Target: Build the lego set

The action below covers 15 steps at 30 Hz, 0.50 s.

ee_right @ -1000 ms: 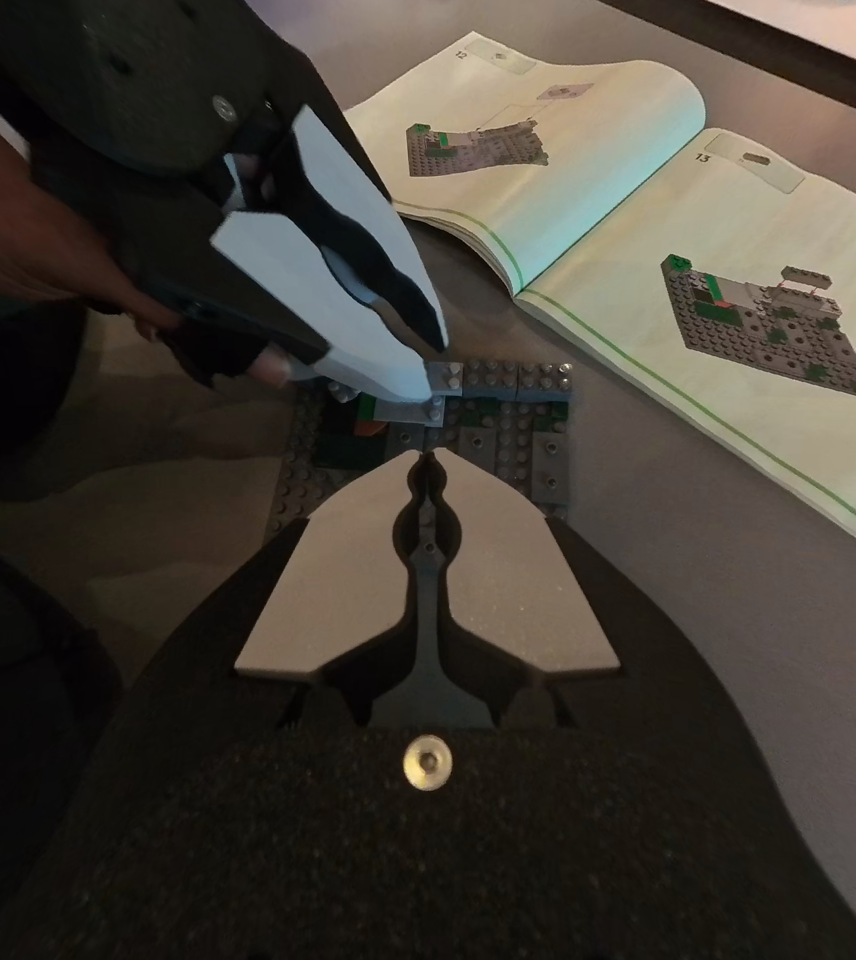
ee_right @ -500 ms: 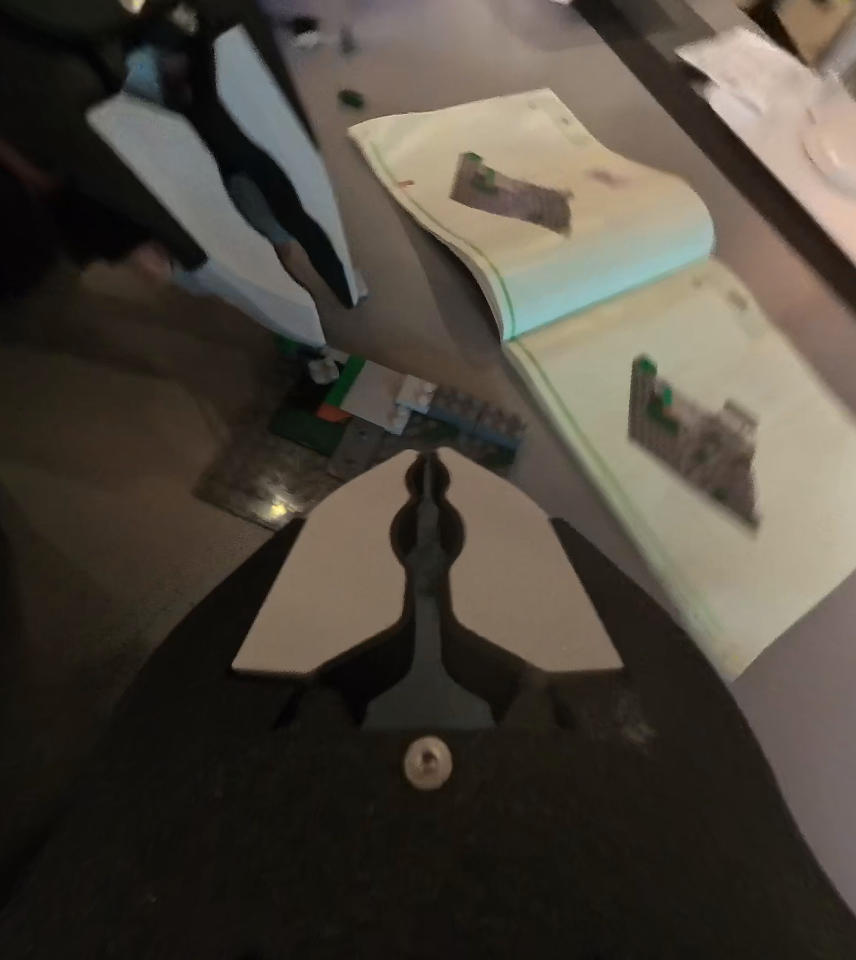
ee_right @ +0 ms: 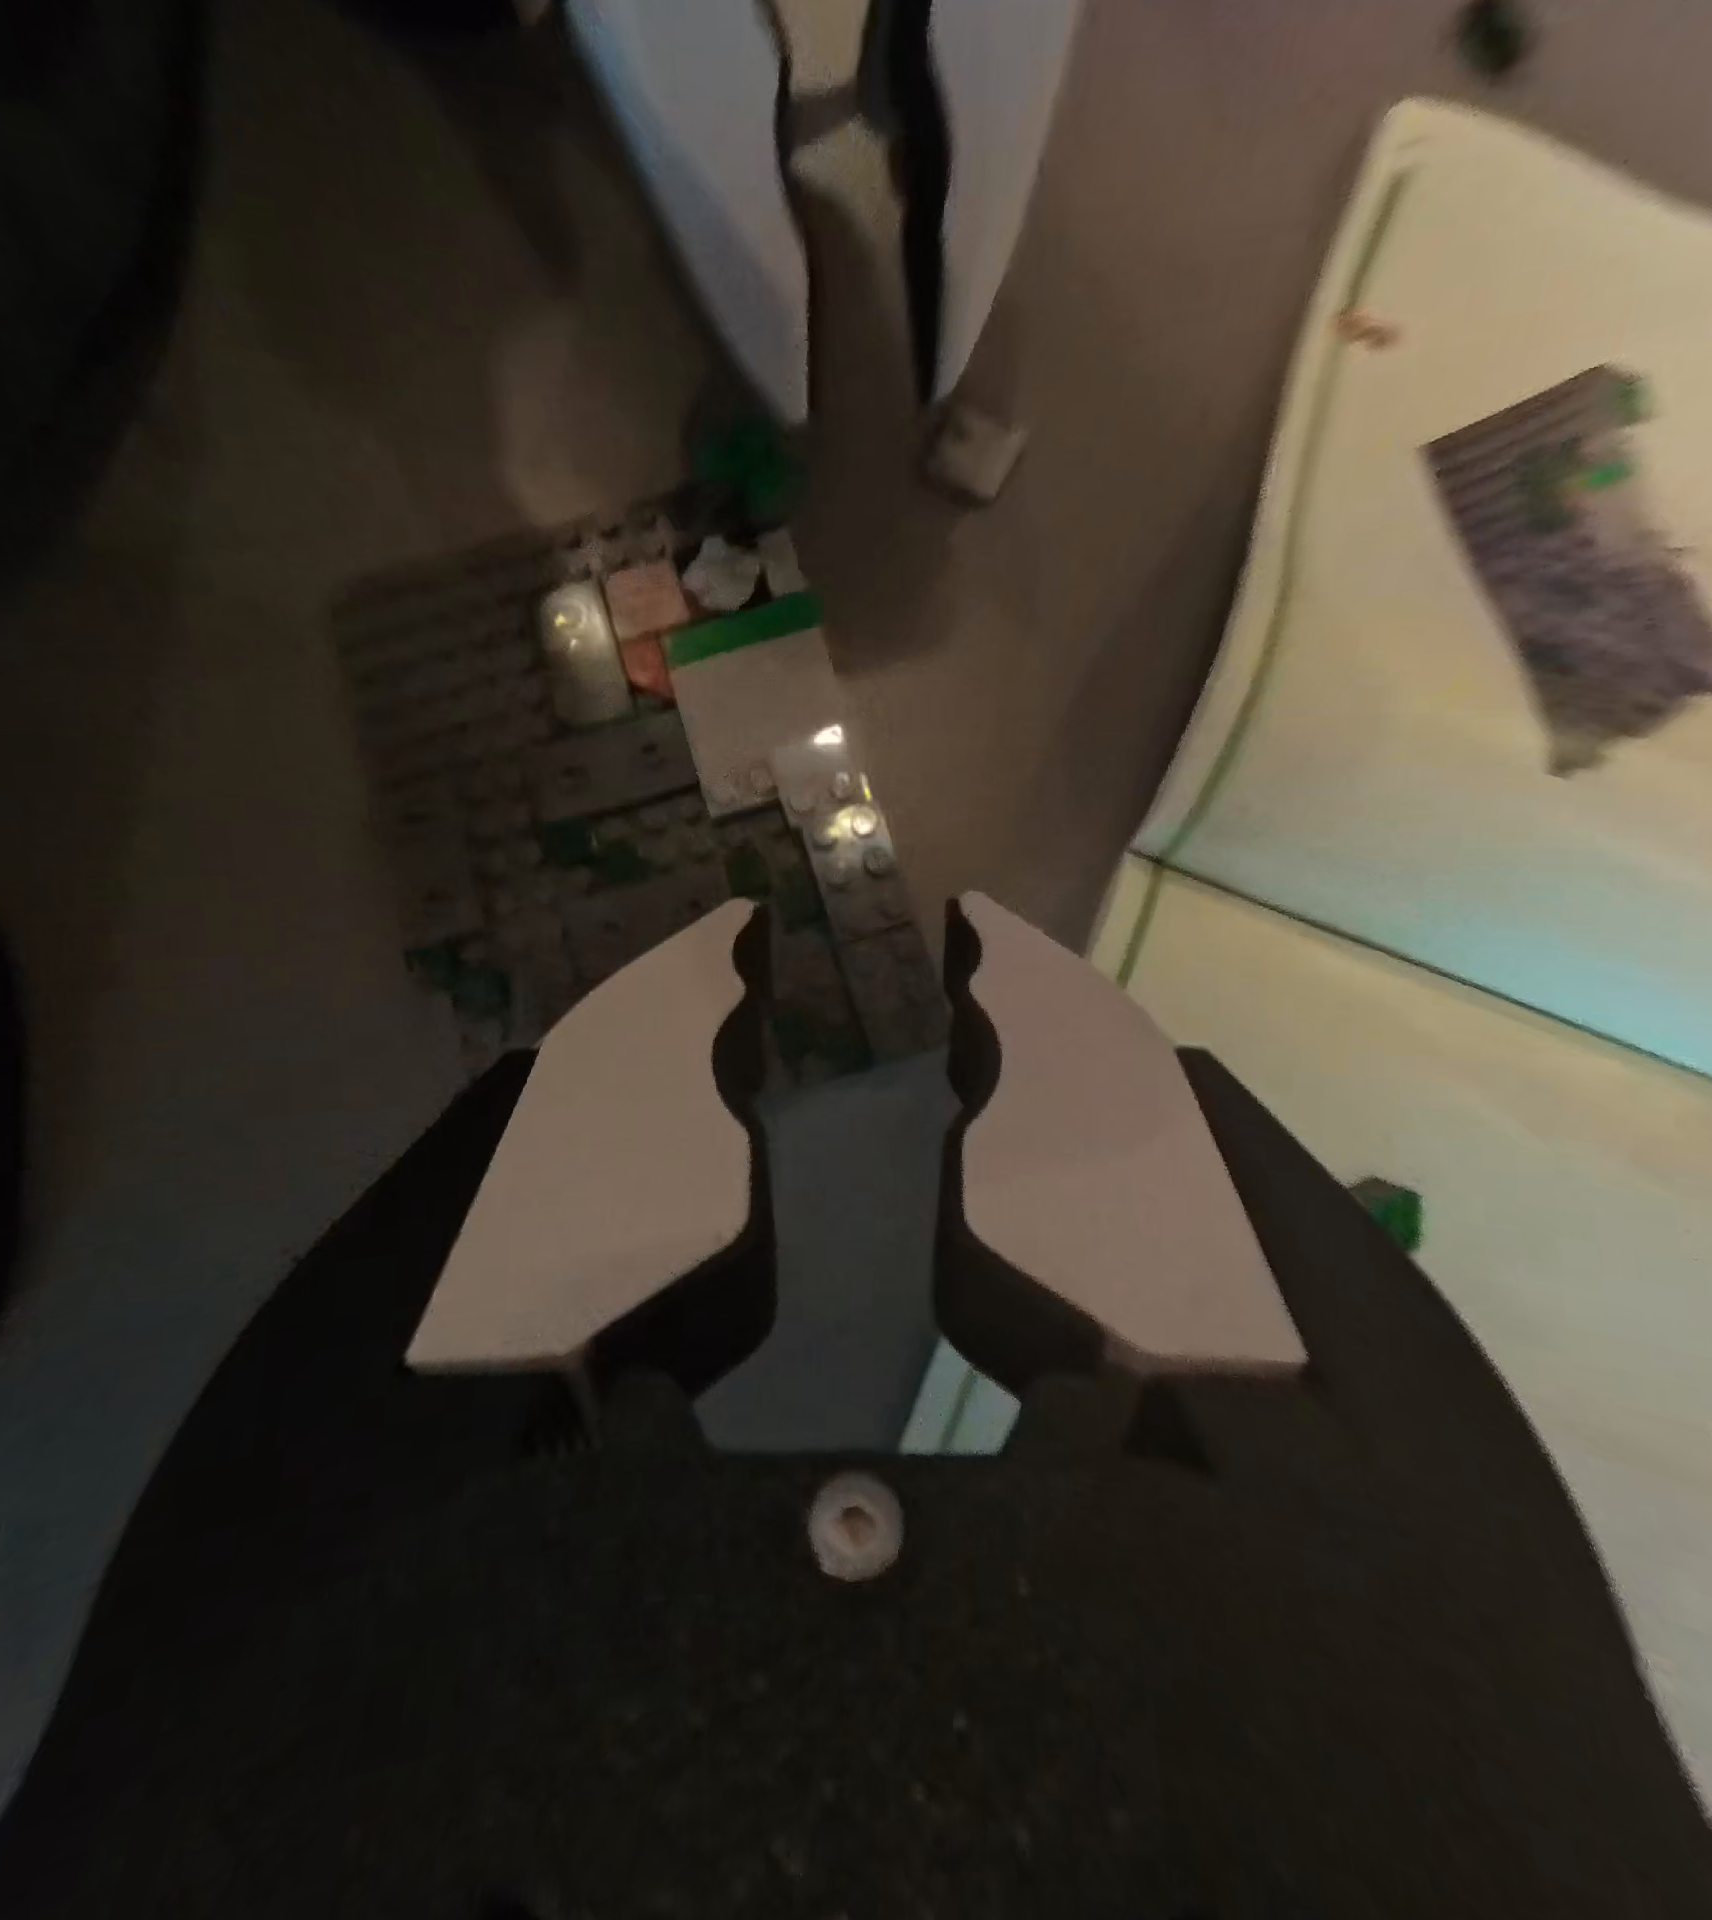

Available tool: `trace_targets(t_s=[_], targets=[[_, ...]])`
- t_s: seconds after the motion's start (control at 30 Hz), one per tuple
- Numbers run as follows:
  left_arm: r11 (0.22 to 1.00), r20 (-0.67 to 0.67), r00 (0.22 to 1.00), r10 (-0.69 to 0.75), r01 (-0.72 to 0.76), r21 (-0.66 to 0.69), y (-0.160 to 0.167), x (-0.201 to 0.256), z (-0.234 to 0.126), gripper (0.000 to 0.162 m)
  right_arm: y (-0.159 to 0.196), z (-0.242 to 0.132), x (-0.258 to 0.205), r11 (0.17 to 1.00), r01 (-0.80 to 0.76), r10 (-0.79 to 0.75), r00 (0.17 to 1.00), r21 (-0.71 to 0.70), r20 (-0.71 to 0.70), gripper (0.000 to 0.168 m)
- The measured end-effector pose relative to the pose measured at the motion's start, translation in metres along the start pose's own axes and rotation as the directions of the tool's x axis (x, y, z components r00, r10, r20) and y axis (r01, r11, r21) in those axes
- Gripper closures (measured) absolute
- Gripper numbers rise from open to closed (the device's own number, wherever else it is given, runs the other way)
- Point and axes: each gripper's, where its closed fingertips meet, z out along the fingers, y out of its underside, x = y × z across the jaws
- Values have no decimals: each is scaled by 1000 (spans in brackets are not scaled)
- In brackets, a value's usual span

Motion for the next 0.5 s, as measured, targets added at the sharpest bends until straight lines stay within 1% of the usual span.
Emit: trace_targets(t_s=[0.1,0.2,0.23,0.33,0.5], targets=[[1000,-7,1000,-11,11,4,2,-3,0,142,5,5,-1,1000,-20,20,996,-2,81,138],[1000,-26,1000,-15,15,9,1,-3,1,142,4,7,-4,998,-56,52,992,33,116,151],[1000,-32,999,-13,13,9,1,-3,2,142,4,8,-6,996,-73,68,991,43,115,151],[1000,-53,999,-2,3,15,-1,0,2,142,4,7,-10,984,-163,158,984,67,81,152],[999,-105,994,16,-11,45,-6,11,0,143,5,4,-25,935,-329,336,941,135,-35,152]])
